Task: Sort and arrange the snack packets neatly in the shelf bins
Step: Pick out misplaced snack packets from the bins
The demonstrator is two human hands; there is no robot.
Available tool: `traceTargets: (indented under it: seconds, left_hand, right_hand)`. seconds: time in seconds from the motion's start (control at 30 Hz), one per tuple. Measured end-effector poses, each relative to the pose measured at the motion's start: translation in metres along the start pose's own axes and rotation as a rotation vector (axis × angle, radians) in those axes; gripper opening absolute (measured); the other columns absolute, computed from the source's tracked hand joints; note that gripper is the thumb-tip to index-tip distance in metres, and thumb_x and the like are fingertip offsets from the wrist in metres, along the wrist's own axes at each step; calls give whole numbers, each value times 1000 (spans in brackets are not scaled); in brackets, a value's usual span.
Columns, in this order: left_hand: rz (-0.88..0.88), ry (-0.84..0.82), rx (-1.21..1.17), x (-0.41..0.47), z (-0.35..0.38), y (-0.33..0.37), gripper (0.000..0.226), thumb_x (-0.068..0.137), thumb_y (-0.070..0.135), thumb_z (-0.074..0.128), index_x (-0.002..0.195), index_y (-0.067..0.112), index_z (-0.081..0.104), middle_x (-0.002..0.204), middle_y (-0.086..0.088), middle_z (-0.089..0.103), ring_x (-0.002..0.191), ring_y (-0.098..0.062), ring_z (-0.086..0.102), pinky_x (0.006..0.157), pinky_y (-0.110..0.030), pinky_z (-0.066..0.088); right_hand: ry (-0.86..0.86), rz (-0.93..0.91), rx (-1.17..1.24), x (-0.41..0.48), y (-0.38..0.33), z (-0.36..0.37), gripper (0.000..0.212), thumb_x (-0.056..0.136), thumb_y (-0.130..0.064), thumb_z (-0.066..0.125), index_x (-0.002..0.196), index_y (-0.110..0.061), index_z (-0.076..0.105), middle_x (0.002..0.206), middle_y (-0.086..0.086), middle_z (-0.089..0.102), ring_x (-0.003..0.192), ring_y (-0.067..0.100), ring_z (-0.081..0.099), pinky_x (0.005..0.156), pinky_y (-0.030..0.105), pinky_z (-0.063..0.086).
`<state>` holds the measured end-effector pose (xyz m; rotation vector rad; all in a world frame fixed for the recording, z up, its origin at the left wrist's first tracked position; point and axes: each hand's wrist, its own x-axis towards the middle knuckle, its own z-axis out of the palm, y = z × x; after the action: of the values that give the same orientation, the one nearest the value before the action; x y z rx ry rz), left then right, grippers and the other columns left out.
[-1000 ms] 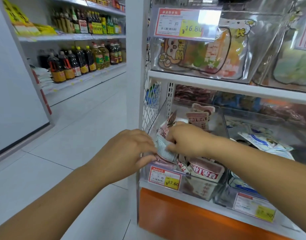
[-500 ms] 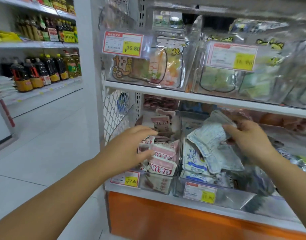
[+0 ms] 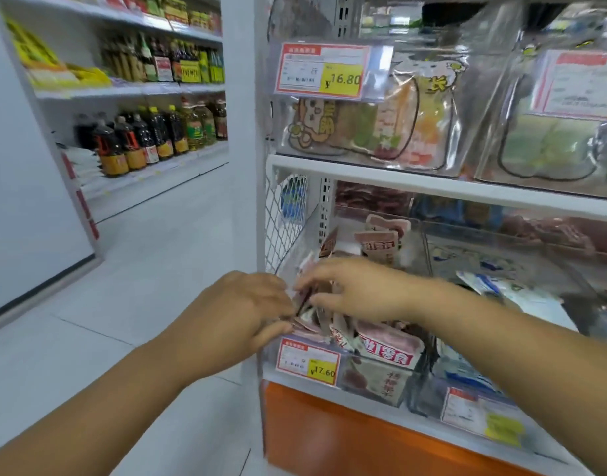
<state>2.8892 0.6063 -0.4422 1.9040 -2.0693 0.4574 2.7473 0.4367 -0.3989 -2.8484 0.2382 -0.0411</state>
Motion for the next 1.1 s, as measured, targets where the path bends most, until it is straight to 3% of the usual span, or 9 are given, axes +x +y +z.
traceTargets:
  seconds: [0.13, 0.23, 0.4, 0.57, 0.73, 0.83, 0.93, 1.0, 1.1]
  left_hand:
    - [4, 19, -63, -10, 14, -8, 33, 89, 51, 45, 101, 34, 71, 102, 19, 68, 121, -4, 50, 80, -29, 48]
    - [14, 28, -98, -12, 16, -11, 32, 90, 49, 45, 101, 33, 70, 102, 20, 67, 124, -3, 46, 78, -30, 48]
    - [12, 25, -105, -12, 15, -9, 32, 90, 48, 45, 99, 33, 71, 99, 19, 68, 122, -3, 46, 76, -30, 50]
    - [14, -2, -87, -12, 17, -8, 34, 92, 49, 43, 100, 33, 71, 100, 20, 68, 124, -3, 45, 80, -28, 48]
    - [-25, -19, -45, -8, 11, -3, 38, 88, 56, 41, 104, 38, 69, 103, 23, 67, 118, 1, 44, 87, -20, 36]
    - [-19, -10, -48, 1, 5, 7, 38, 87, 58, 44, 109, 38, 67, 107, 22, 65, 108, 1, 48, 89, -16, 29]
    - [17, 9, -56, 14, 2, 20, 45, 87, 58, 44, 120, 34, 64, 119, 17, 64, 112, -3, 52, 96, -19, 35]
    - [-27, -68, -124, 24, 1, 32, 54, 89, 59, 48, 137, 36, 49, 141, 16, 49, 127, -4, 42, 102, -21, 29]
    - [-122, -266, -222, 37, 11, 41, 71, 91, 62, 46, 151, 37, 19, 158, 17, 14, 142, -4, 15, 111, -20, 14]
  right_hand:
    - [-73, 51, -250, 39, 18, 23, 54, 79, -38, 70, 125, -35, 41, 115, -2, 38, 102, 20, 49, 81, 34, 46]
    - [-63, 92, -403, 41, 37, 15, 48, 81, -41, 72, 123, -33, 49, 117, -2, 42, 105, 18, 49, 75, 27, 39]
    - [-35, 173, -227, 47, 61, -7, 20, 88, -21, 66, 108, -20, 61, 108, -1, 56, 97, 18, 54, 78, 29, 43]
    - [97, 362, -162, 42, 78, -25, 13, 88, -22, 66, 99, -30, 65, 111, -9, 54, 96, 16, 51, 76, 28, 40]
    - [-24, 230, -200, 6, 43, -33, 39, 85, -40, 66, 122, -41, 53, 122, -14, 51, 95, 0, 52, 80, 10, 42]
    - [-324, 297, -265, -20, 20, -40, 51, 78, -55, 64, 125, -42, 47, 116, -9, 61, 94, 9, 60, 84, 29, 51]
    - [-596, 392, -268, -21, 22, -29, 83, 79, -46, 68, 148, -41, 22, 145, -2, 44, 118, 17, 54, 97, 32, 47]
    - [-576, 394, -291, -11, 34, -15, 86, 81, -35, 70, 150, -36, 19, 148, -1, 37, 123, 22, 49, 99, 36, 45]
    - [-504, 334, -279, 1, 40, -6, 65, 84, -20, 67, 141, -28, 37, 131, 0, 55, 108, 21, 55, 92, 35, 49]
